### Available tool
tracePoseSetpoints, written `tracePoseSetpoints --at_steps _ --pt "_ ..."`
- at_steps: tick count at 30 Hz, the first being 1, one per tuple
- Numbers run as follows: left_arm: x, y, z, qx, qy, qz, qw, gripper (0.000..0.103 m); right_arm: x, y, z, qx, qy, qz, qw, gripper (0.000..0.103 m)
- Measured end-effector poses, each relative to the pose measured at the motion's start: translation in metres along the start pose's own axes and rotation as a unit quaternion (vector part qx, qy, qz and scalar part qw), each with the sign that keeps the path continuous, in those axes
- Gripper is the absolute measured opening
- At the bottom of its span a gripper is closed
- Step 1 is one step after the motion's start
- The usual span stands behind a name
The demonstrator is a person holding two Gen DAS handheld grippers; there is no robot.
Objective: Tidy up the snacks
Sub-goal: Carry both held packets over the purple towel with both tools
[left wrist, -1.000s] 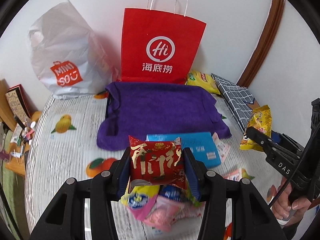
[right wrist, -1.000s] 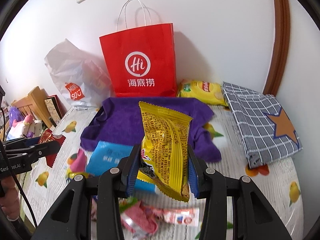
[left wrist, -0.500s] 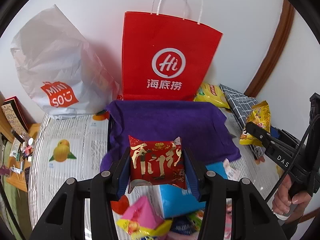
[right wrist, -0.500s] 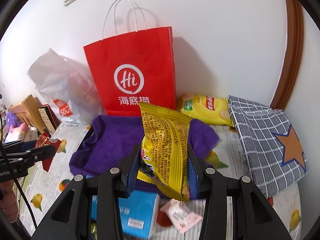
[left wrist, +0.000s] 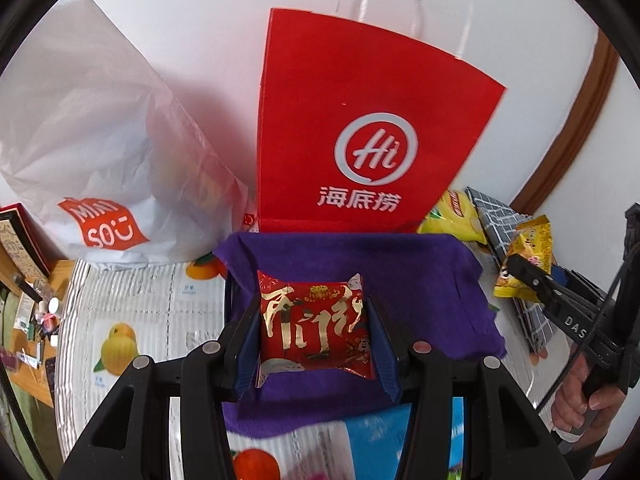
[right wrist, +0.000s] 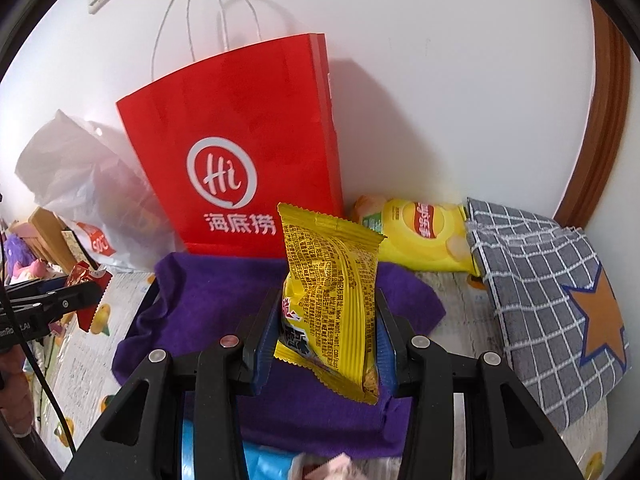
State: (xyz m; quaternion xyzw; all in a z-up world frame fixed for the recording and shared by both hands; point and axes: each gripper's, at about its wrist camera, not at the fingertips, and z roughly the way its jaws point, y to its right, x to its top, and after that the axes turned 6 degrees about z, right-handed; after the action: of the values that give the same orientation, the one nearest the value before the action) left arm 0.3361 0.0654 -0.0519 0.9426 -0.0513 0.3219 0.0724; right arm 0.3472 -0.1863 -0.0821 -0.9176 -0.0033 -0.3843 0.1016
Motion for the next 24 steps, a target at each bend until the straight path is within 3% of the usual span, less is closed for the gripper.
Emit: tracePoseSetpoints --at_steps 5,14,24 --pt "0.005 -0.005 0.027 -0.001 -0.016 -0.003 0.9999 0.047 0.002 0.004 0.021 0.006 -0.011 0.002 1.000 0.043" --pt "-0.008 -0.009 0.082 0.006 -0.085 -0.005 0.9964 0.047 -0.019 0.007 0.076 -0.007 -0.083 -0.009 0.997 0.042" --pt "-0.017 -0.007 0.102 0.008 -0.116 -0.002 0.9932 0.047 -0.031 0.010 0.100 -0.017 -0.116 -0.013 0.993 0.043"
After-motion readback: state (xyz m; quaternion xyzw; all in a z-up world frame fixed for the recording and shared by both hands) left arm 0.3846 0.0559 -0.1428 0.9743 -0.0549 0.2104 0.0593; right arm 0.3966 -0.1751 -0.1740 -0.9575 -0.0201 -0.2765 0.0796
